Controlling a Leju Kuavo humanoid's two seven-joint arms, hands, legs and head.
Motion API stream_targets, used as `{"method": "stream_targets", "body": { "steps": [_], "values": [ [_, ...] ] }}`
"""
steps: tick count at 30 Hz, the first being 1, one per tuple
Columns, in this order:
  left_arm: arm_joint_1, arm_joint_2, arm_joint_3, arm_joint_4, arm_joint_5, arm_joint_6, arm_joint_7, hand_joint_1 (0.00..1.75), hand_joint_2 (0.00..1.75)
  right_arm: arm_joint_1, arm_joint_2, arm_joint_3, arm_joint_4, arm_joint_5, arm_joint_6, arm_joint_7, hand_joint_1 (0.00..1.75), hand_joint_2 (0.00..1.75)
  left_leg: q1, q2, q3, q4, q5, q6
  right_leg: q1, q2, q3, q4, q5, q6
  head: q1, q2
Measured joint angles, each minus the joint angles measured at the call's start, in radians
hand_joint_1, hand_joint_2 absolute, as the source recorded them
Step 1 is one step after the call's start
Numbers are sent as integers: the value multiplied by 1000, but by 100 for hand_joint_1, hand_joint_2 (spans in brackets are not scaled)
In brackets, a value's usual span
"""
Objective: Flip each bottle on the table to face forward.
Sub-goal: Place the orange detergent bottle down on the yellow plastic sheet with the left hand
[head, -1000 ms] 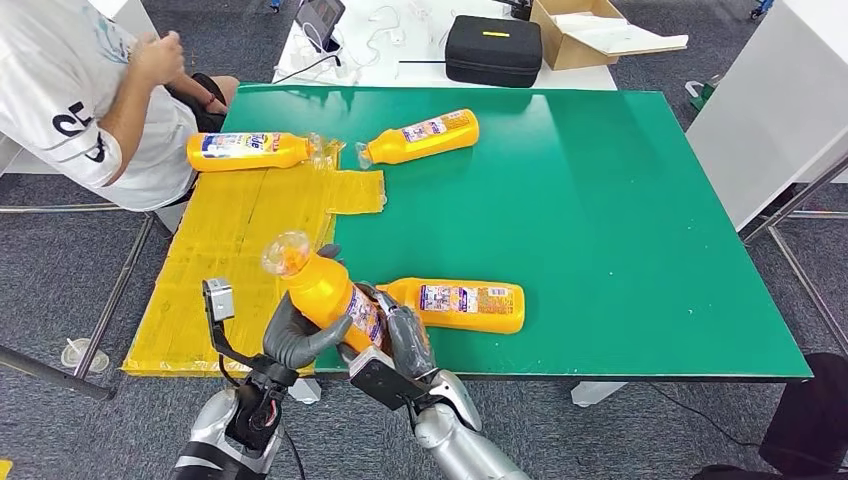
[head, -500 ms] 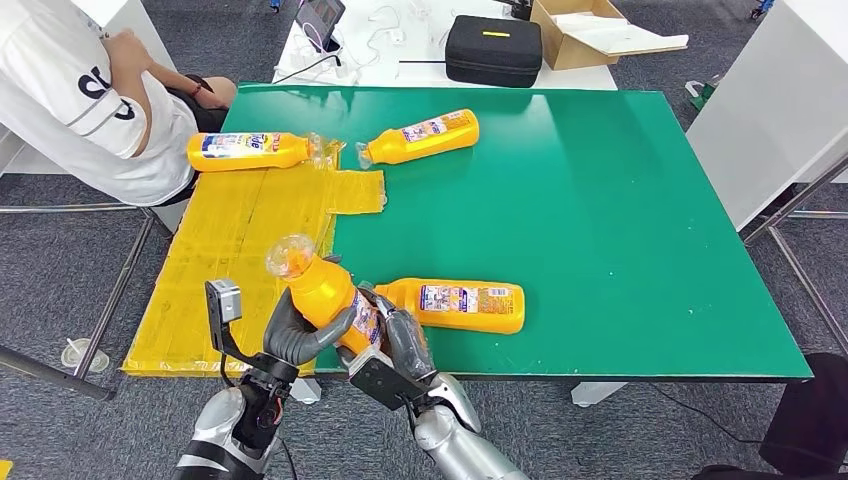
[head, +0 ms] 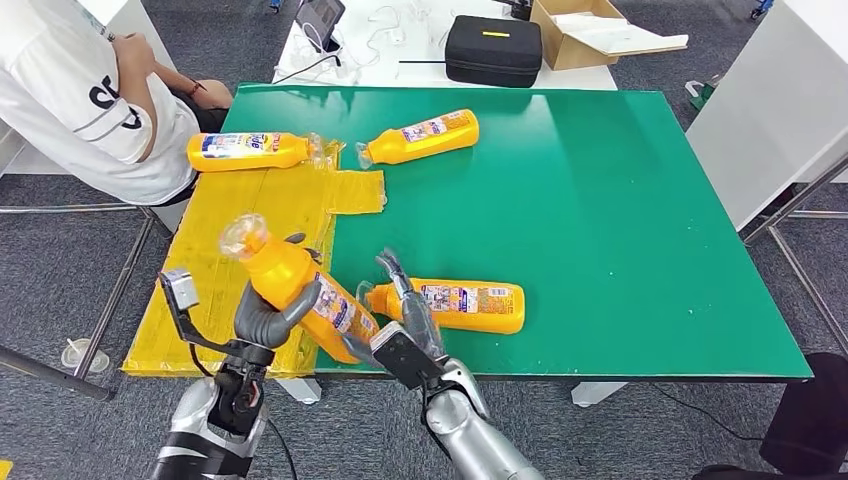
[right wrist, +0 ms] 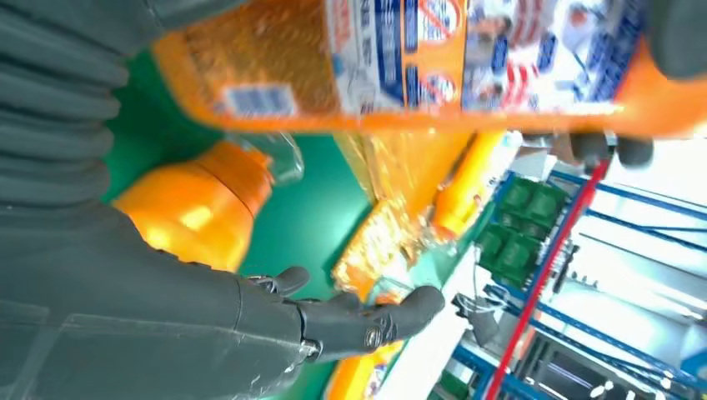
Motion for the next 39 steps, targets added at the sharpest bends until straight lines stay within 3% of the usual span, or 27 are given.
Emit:
{"method": "stream_targets", "body": {
  "steps": [5,8,13,17,23,30,39],
  "values": [
    [-47,14,76,-28,-16,89,-23,175,175,44,-23,-28,-136,-75,62,-8,0,0,0,0,0,0,0,0,0,0,0,0,0,0,0,0],
    [-95,29,133,-33,-101,193,-63,175,175,74,-36,-45,-223,-106,76,-17,0,0,0,0,0,0,0,0,0,0,0,0,0,0,0,0],
    [-150,52,186,-32,-350,409,-149,175,175,116,-45,-64,-341,-162,65,-53,0,0,0,0,0,0,0,0,0,0,0,0,0,0,0,0],
    [-190,73,191,-5,-656,629,-201,175,175,143,-48,-71,-466,-230,46,-81,0,0,0,0,-1,0,0,0,0,0,0,0,0,0,0,0],
    [-258,113,154,157,-1098,842,-212,175,175,135,-48,-59,-537,-285,46,-78,0,0,0,0,0,0,1,0,0,0,0,0,0,0,0,0],
    [-318,178,58,411,-1359,850,-227,175,175,114,-48,-24,-529,-299,78,-71,0,0,0,4,0,0,1,-1,0,1,0,0,2,-3,0,0],
    [-334,220,-12,542,-1410,791,-232,175,175,104,-48,-8,-505,-302,98,-64,0,0,0,5,0,0,1,-1,0,2,-1,0,2,-3,0,0]
  ]
}}
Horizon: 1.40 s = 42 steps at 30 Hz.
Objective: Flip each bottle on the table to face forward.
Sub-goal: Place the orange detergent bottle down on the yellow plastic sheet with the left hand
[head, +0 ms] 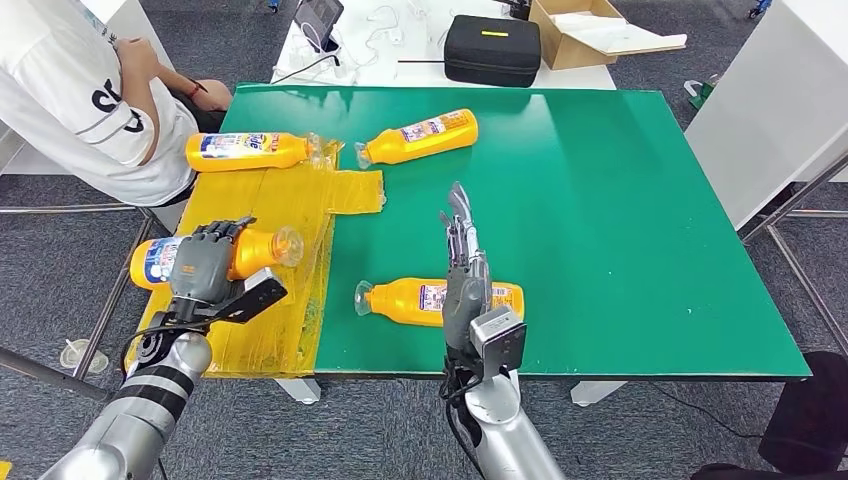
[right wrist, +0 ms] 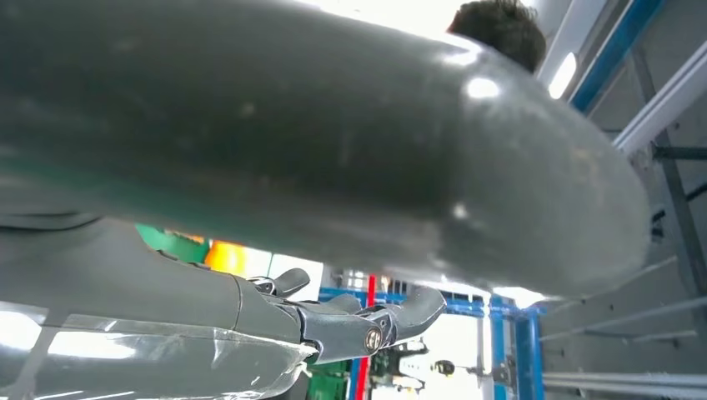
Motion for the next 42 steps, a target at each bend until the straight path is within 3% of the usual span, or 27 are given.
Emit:
{"method": "stream_targets", "body": {
  "steps": [16,17,20,21,26,30,42],
  "values": [
    [-31,67,-131,110,-62,-315,-7,175,175,-14,10,15,72,-15,65,19,0,0,0,0,1,0,0,0,0,0,1,0,0,0,0,0],
    [-35,71,-139,114,-63,-326,-7,140,175,-14,12,15,77,-15,67,20,0,0,0,0,1,0,0,0,0,0,1,0,0,0,0,0],
    [-42,77,-154,122,-58,-349,-6,9,175,-16,16,15,88,-15,71,21,0,0,0,0,2,0,0,0,0,0,2,0,0,0,0,0],
    [-43,78,-156,124,-52,-359,-6,0,175,-17,17,15,91,-15,72,21,0,0,0,0,2,0,0,0,0,0,2,0,0,0,0,0],
    [-58,85,-172,128,-18,-422,-6,0,175,-22,21,15,110,-17,79,25,0,0,0,0,4,0,0,-1,0,0,4,0,0,-1,0,0],
    [-64,90,-178,129,8,-453,-10,0,175,-26,23,15,122,-17,83,25,0,175,0,0,4,0,0,-1,0,0,4,0,0,-1,0,0],
    [-78,109,-184,129,109,-590,-30,0,175,-37,29,15,157,-21,94,28,0,175,0,0,6,-1,0,-1,0,0,6,0,0,-1,0,0]
  ]
}}
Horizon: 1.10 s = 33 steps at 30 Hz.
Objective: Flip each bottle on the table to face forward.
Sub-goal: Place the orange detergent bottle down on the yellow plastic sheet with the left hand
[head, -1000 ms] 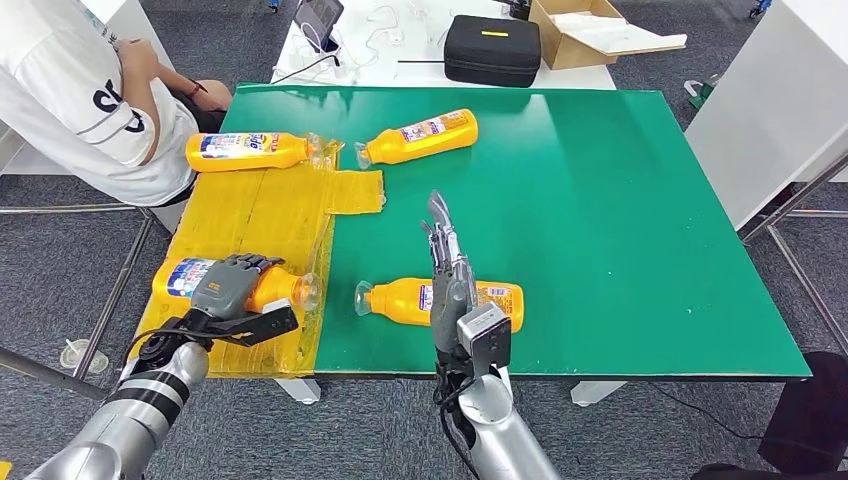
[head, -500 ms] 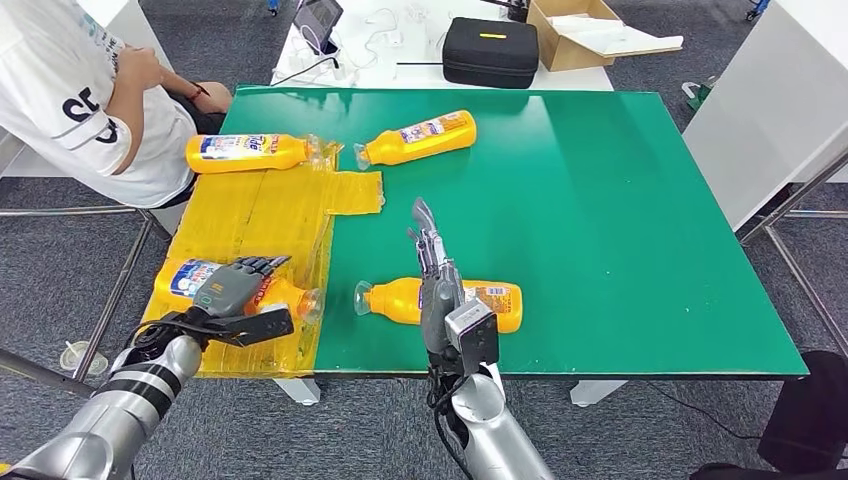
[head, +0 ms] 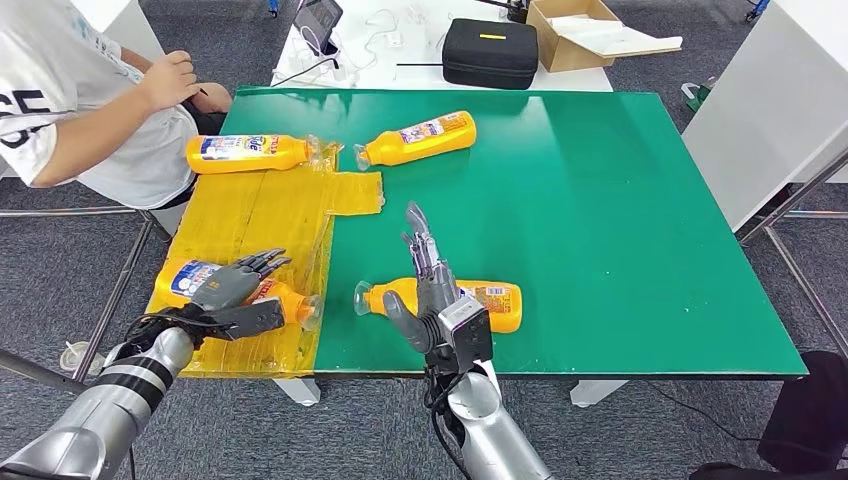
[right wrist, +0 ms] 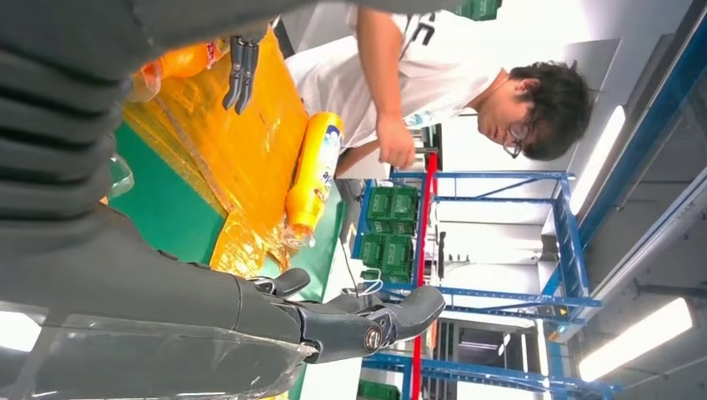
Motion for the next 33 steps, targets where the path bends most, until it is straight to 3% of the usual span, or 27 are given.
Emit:
{"method": "stream_targets", "body": {
  "steps": [5,9,16,20,23,26,30,33],
  "values": [
    [-16,28,-22,-8,89,-150,-3,0,175,-5,0,-2,17,-5,4,6,0,175,0,0,3,0,0,0,0,0,2,0,0,0,0,0],
    [-17,58,-41,-34,189,-245,-6,0,0,-10,1,-4,34,-12,8,7,0,175,1,0,4,0,0,-1,1,0,4,0,0,-1,0,0],
    [2,84,-104,-71,305,-193,-6,0,0,-11,1,-8,56,-18,16,7,0,175,1,0,4,0,1,-1,1,0,4,0,0,-1,0,0],
    [12,88,-130,-88,354,-176,-6,0,175,-11,2,-9,63,-20,19,6,0,175,1,-1,3,0,1,-1,1,0,4,0,0,-1,0,0],
    [36,87,-140,-117,424,-123,-5,0,175,-11,3,-10,68,-16,16,6,0,175,1,0,3,0,1,-1,1,0,3,0,0,-1,0,0],
    [80,67,-135,-168,493,5,-3,0,175,-11,2,-11,69,20,-15,14,0,175,1,0,2,0,1,-1,1,0,1,0,0,-1,0,0],
    [158,-22,-35,-291,594,281,-2,0,175,-16,-18,-10,69,212,-100,134,0,175,1,-1,-1,0,1,-1,1,0,-1,0,0,0,0,0],
    [213,-101,94,-416,620,393,-2,0,175,-30,-61,-13,74,354,-106,252,0,175,-1,0,-2,0,1,-1,-1,0,-2,0,0,0,0,0]
  ]
}}
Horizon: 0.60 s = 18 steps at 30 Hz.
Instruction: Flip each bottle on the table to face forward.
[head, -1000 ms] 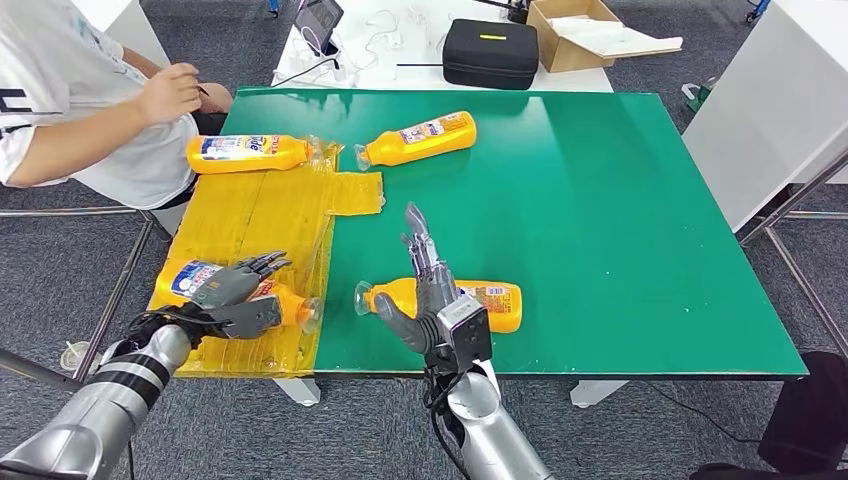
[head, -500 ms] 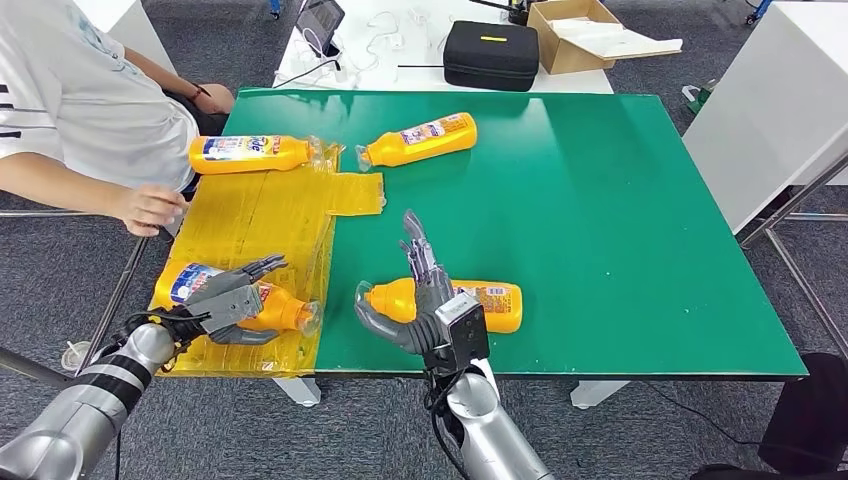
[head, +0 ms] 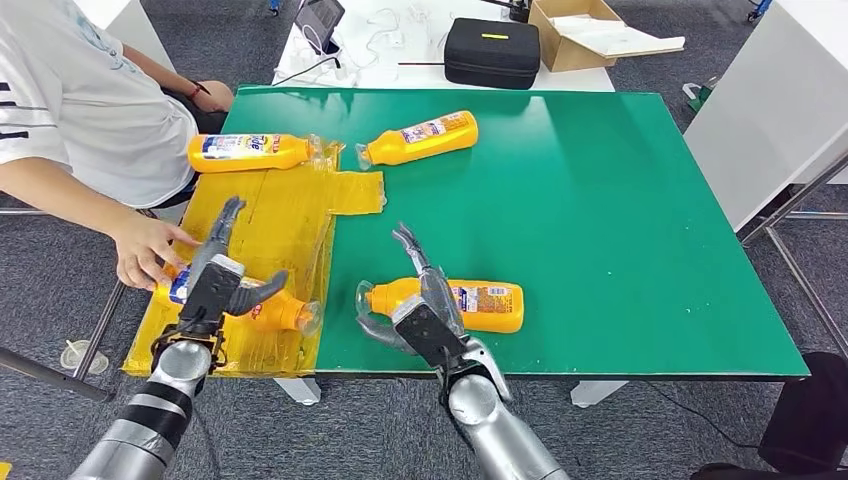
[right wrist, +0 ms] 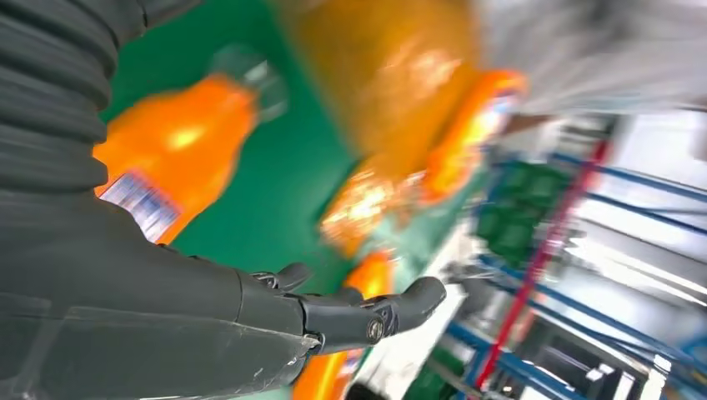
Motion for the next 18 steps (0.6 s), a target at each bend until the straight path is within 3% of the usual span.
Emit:
{"method": "stream_targets", "body": {
  "steps": [4,8,12,18],
  "values": [
    [71,-82,146,-149,47,66,0,0,175,-31,-74,-12,18,128,36,123,0,175,-1,1,0,0,0,0,-1,0,-1,0,0,0,0,0],
    [135,-136,243,-252,62,116,1,0,175,-59,-152,-15,42,201,99,209,0,175,-1,0,-1,0,0,0,0,0,-1,0,0,0,0,0],
    [172,-164,284,-300,62,140,1,0,175,-83,-213,-14,66,234,157,249,0,175,0,0,-1,0,0,0,0,0,-1,0,0,0,0,0],
    [180,-185,305,-301,44,141,2,0,175,-117,-263,0,103,241,232,274,0,175,-1,0,-1,0,0,1,0,0,-1,0,0,0,0,0]
  ]
}}
